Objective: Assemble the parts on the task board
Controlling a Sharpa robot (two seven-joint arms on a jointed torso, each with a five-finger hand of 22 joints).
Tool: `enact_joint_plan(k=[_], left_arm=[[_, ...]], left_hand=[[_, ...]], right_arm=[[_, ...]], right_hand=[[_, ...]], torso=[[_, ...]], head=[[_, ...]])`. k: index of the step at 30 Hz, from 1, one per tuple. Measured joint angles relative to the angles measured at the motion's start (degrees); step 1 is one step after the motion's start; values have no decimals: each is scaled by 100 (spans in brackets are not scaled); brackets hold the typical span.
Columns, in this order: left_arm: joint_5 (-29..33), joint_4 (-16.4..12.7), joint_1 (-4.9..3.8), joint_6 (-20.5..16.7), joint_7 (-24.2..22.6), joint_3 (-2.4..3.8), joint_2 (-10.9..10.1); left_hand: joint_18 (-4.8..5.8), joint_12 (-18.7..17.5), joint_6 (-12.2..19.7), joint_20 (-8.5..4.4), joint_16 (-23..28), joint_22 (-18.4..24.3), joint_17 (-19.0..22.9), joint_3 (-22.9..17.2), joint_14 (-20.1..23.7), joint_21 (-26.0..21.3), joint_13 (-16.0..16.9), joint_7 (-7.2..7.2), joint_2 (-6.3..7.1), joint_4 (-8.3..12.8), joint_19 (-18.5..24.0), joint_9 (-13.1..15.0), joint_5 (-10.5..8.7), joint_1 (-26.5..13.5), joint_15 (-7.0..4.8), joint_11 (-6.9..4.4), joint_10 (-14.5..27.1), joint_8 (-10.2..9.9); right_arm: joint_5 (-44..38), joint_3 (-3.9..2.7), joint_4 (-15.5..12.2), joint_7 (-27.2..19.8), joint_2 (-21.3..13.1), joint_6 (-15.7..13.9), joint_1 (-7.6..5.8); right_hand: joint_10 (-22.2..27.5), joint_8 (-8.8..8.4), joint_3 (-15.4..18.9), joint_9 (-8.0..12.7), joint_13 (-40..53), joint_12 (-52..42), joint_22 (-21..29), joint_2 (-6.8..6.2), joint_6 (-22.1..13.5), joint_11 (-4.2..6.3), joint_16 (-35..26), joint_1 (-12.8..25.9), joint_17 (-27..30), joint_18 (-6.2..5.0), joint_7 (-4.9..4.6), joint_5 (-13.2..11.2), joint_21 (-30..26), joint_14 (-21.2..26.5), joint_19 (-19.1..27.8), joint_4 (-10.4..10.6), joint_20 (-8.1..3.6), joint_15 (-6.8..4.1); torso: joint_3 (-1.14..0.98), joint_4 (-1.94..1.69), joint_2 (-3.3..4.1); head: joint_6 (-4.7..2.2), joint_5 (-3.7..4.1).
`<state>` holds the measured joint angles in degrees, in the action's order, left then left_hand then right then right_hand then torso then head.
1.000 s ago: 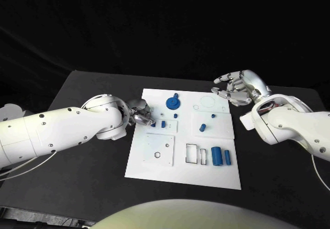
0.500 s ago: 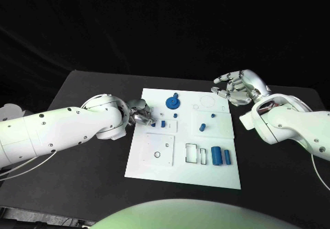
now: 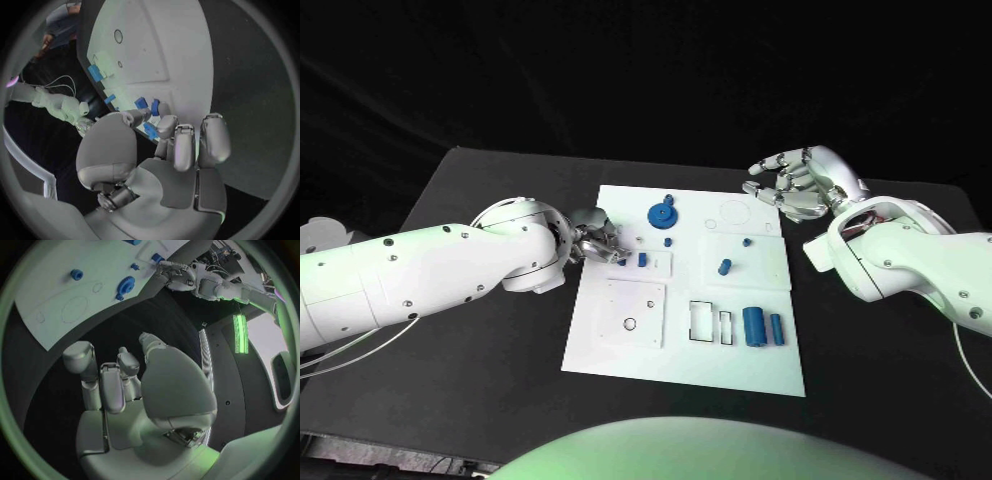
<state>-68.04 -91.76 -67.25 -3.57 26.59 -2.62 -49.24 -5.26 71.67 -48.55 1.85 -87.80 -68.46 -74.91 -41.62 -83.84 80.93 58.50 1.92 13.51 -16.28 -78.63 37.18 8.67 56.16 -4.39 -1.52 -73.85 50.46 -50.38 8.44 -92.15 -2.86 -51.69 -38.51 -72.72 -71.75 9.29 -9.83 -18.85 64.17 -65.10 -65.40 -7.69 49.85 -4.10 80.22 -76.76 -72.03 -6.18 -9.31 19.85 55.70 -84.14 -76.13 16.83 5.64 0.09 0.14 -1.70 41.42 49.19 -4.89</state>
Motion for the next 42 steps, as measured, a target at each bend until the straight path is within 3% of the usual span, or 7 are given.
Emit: enact_joint_plan(k=[16,21,42], left_arm=[[17,4,-1,-4,6,1,1],[31,5,-1,-8,9,1,1],[66,-10,1,-14,21,1,-3]], left_hand=[[0,0,-42,0,0,0,0,352,0,0,19,42,-213,-56,0,-23,0,-213,0,0,0,-35],[0,0,-65,0,0,0,0,555,0,0,30,19,-325,-63,0,-20,0,-523,0,1,1,-35],[0,0,-63,-21,0,-8,0,598,0,0,40,20,-406,-63,-21,9,0,-632,1,1,1,-35]], right_arm=[[-3,0,16,3,6,8,2],[-4,0,19,3,8,15,2],[-7,0,31,4,11,45,7]], right_hand=[[0,24,0,0,0,0,7,-2,0,0,0,104,-1,0,0,-24,-23,0,0,0,0,0],[0,24,0,0,0,0,6,-30,0,0,0,137,-1,0,0,-24,-23,0,0,0,0,0],[0,23,0,0,0,0,6,-30,0,0,0,136,-1,0,0,-23,-22,0,0,0,0,0]], torso=[[-1,0,1],[-2,2,1],[-2,2,1]], head=[[7,-7],[7,-11],[23,-9]])
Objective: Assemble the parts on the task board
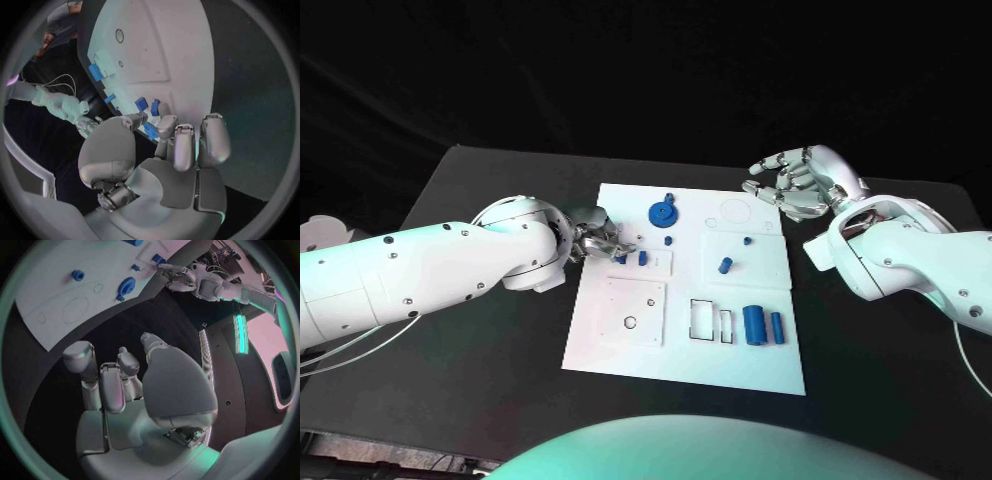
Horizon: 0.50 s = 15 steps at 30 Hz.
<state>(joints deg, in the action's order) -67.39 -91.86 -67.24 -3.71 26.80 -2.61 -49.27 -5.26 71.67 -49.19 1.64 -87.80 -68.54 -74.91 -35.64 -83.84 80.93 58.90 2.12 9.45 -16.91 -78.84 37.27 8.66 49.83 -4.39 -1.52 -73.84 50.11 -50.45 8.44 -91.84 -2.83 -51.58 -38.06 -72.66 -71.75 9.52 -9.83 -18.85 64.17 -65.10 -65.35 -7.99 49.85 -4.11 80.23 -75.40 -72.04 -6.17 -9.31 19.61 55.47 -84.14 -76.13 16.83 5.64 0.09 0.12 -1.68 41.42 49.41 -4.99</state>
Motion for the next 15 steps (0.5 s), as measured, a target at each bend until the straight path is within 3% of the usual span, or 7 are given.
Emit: enact_joint_plan(k=[15], left_arm=[[11,-21,6,0,2,32,-22]], left_hand=[[0,0,-11,0,0,1,0,0,-22,0,7,-11,-31,0,0,13,22,-30,-22,-13,-13,0]], right_arm=[[-2,0,1,2,-5,12,2]], right_hand=[[0,0,0,0,0,0,0,0,0,0,0,0,-5,0,0,0,0,0,0,0,0,0]], torso=[[1,-2,3]], head=[[10,3]])
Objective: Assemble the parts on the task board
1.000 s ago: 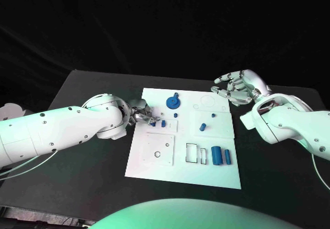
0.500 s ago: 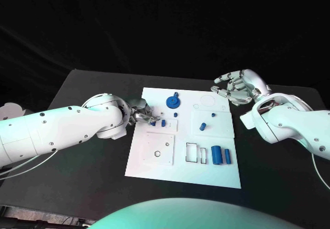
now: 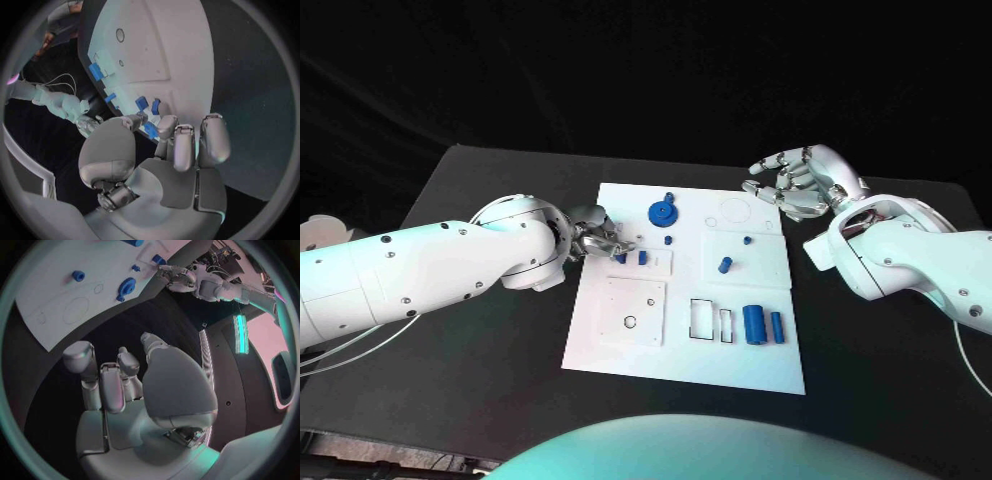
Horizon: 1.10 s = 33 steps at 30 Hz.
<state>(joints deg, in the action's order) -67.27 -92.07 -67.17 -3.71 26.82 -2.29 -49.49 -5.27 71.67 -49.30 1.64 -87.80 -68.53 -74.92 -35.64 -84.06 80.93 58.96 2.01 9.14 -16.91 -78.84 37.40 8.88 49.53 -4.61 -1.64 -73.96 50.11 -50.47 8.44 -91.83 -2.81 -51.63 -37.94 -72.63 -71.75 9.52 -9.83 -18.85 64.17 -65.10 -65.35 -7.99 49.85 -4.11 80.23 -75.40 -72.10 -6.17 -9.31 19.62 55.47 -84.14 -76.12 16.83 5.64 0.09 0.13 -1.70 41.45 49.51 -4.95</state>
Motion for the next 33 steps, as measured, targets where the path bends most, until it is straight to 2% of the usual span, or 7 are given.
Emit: enact_joint_plan(k=[22,33], left_arm=[[3,-40,0,1,7,6,-4],[3,-79,1,-1,7,54,-40]], left_hand=[[0,0,-7,0,0,-2,0,-49,0,0,4,-7,-46,16,0,20,23,46,0,-8,-8,23],[0,0,-7,0,0,-5,0,-65,1,0,4,-7,-69,32,0,26,23,69,0,-8,-8,23]], right_arm=[[-5,0,0,4,-4,5,0],[-6,0,1,7,-5,7,1]], right_hand=[[0,0,0,0,0,0,0,0,0,0,0,0,0,0,0,0,0,0,0,0,0,0],[0,0,0,0,0,0,0,0,0,0,0,0,1,0,0,0,0,0,0,0,0,0]], torso=[[-1,3,-3],[0,1,-3]], head=[[1,2],[-1,0]])
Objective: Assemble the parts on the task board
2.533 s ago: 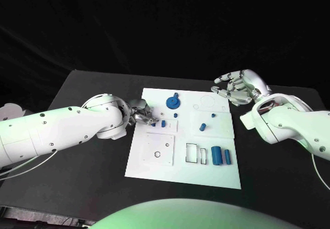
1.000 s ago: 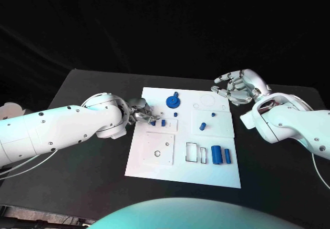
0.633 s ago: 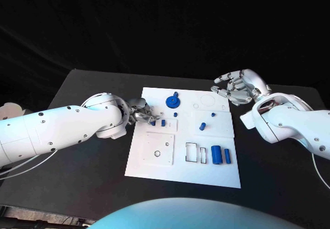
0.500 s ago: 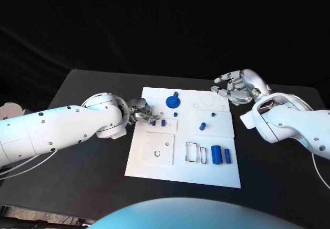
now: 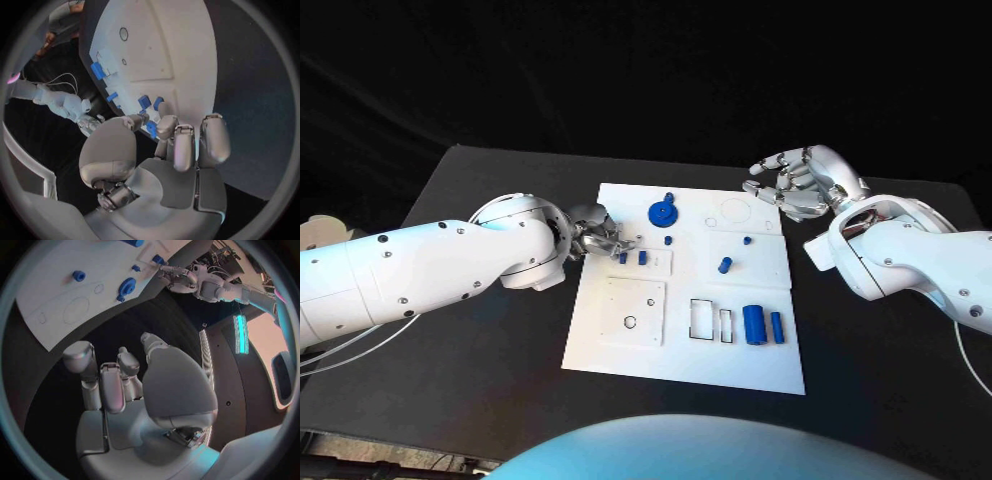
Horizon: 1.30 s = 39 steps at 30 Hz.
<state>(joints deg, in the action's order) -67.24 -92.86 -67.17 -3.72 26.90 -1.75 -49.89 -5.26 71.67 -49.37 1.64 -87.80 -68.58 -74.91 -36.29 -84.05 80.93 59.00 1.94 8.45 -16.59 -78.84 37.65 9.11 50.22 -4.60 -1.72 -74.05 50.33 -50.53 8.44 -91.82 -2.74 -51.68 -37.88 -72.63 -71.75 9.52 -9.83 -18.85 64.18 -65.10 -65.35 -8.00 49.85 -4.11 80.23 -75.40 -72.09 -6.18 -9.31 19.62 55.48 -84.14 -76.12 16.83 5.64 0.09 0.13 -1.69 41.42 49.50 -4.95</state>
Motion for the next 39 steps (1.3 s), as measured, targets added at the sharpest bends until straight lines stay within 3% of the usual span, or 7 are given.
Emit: enact_joint_plan(k=[11,14,16,19,21,28,39], left_arm=[[31,-127,-37,-50,-45,227,-101],[161,-141,-110,-130,-192,263,-102],[319,-137,-152,-235,-405,281,-66],[493,-96,-174,-410,-784,285,34],[523,-20,-183,-554,-1119,285,150],[-13,396,-213,-880,-2038,148,619],[-1384,951,-234,-874,-2414,-64,1257]], left_hand=[[0,-222,212,25,0,274,0,-195,0,-165,-320,79,64,-1,119,33,0,194,0,52,247,0],[-168,-1009,679,142,288,1625,0,-383,7,-957,-1440,276,250,16,959,64,0,577,166,232,1276,-98],[-429,-1519,1106,287,1423,2976,860,-484,605,-1910,-2009,504,370,86,1817,-22,0,934,363,454,1988,-237],[-456,-1974,1379,488,2916,3653,2420,-641,1784,-2694,-2477,743,574,501,2271,-382,-32,1822,579,678,2592,-552],[-456,-2335,1436,553,3239,3799,2768,-658,2099,-2922,-2816,802,634,771,2358,-671,-47,2277,662,780,2834,-837],[-455,-3249,1256,644,3272,3772,3188,-183,2400,-2946,-3866,831,663,1090,2530,-1507,-60,2835,757,891,2943,-1492],[-454,-3493,1249,728,2629,3670,3322,445,2531,-2838,-4376,838,735,1000,2614,-1949,-60,2966,830,979,3158,-1784]], right_arm=[[-2,0,12,1,-1,0,1],[-3,0,33,1,5,-1,1],[-4,0,54,1,10,-2,2],[-5,0,69,2,13,-4,3],[-6,0,73,4,18,-4,4],[-8,1,83,7,36,-5,9],[-11,0,88,11,53,-5,17]], right_hand=[[0,0,0,0,0,0,0,0,0,0,0,0,0,0,0,34,0,0,0,0,0,0],[0,0,0,0,-3,0,18,0,0,0,0,0,4,0,0,34,-23,21,0,0,0,-21],[0,0,0,0,-12,0,31,0,0,0,-24,0,19,0,0,34,-46,21,0,0,0,-21],[0,0,0,0,-22,0,43,0,0,0,-34,0,22,0,0,34,-58,21,0,0,0,-21],[0,0,0,0,-22,0,43,0,0,0,-34,0,22,0,0,34,-58,21,0,0,0,-21],[17,0,0,0,-38,0,61,0,0,17,-34,0,35,0,0,34,-101,21,0,0,0,-21],[17,0,0,0,-37,0,61,0,0,17,-34,0,35,0,0,34,-101,21,0,0,0,-21]], torso=[[5,2,0],[5,2,-2],[6,2,-4],[6,2,-4],[4,2,-4],[-1,0,-5],[3,21,21]], head=[[-15,19],[-37,31],[-58,37],[-91,55],[-113,68],[-170,116],[-235,133]])
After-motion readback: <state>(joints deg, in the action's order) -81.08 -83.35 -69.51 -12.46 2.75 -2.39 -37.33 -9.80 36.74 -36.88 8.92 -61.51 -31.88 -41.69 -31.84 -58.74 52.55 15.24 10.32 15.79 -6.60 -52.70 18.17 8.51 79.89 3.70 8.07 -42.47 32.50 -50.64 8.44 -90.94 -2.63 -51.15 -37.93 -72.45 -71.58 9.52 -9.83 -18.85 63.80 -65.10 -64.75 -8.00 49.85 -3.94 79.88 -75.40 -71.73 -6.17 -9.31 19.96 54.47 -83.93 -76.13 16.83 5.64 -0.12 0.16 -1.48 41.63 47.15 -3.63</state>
